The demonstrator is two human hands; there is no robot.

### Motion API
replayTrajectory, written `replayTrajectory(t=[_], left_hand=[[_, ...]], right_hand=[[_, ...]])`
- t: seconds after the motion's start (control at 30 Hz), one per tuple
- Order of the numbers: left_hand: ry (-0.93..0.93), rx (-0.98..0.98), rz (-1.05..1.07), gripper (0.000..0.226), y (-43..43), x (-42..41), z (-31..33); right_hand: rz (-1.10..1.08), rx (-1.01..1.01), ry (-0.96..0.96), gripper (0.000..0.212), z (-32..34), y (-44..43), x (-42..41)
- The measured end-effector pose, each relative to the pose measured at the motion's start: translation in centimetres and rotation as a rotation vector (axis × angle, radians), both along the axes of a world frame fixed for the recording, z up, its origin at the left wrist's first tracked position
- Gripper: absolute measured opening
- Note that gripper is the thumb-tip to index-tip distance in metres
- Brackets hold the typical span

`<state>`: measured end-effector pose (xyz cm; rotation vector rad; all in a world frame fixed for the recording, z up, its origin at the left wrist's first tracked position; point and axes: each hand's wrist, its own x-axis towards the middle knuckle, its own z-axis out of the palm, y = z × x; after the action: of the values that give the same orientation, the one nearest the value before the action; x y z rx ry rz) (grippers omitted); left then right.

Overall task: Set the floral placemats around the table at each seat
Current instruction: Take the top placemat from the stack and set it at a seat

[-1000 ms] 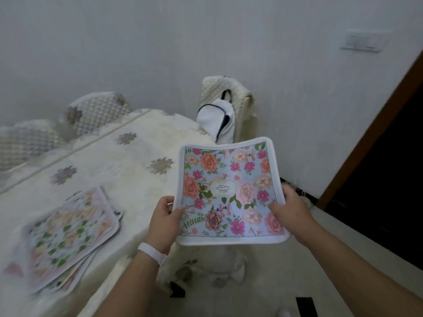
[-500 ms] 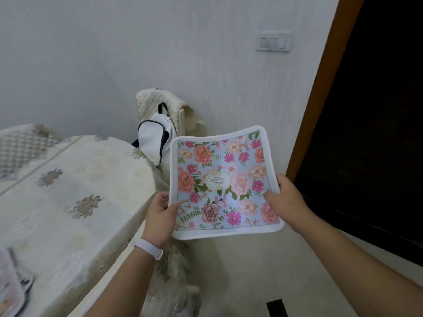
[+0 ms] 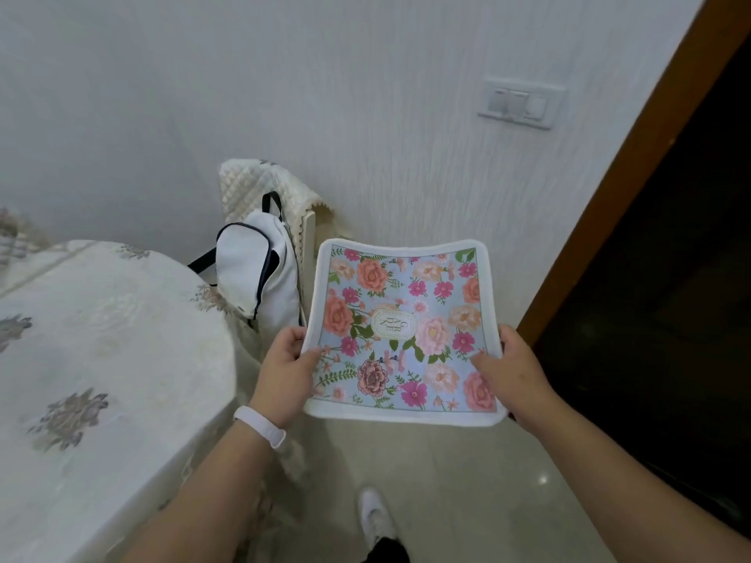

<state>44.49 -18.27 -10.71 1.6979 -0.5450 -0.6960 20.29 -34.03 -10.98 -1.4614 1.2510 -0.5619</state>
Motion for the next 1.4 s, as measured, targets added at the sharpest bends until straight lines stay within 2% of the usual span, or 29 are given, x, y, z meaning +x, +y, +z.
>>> replayTrajectory(t=[0.3, 0.57, 0.87, 1.17, 1.4], left_hand=[[0.051, -0.010, 0.022, 0.010, -9.0, 11.6, 0.8], [0.012, -0.015, 0.137, 0.007, -11.0, 18.1, 2.1], [0.044, 0.033, 0.375, 0.007, -11.4, 23.7, 0.1], [0.099, 0.097, 0.735, 0.005, -15.2, 28.8, -0.1], [0.204, -0.053, 1.041, 0.006, -17.2, 29.6, 0.9]], right_hand=[[0.083, -0.087, 0.051, 0.019, 1.6, -10.5, 12.2], [0.159, -0.094, 0.010, 0.019, 1.7, -15.1, 20.9], [0.401, -0.069, -0.016, 0.018, 0.1, -20.5, 31.9], [0.735, -0.091, -0.048, 0.019, -1.5, -27.8, 45.9], [0.988, -0.081, -0.048, 0.018, -1.8, -30.4, 54.1]])
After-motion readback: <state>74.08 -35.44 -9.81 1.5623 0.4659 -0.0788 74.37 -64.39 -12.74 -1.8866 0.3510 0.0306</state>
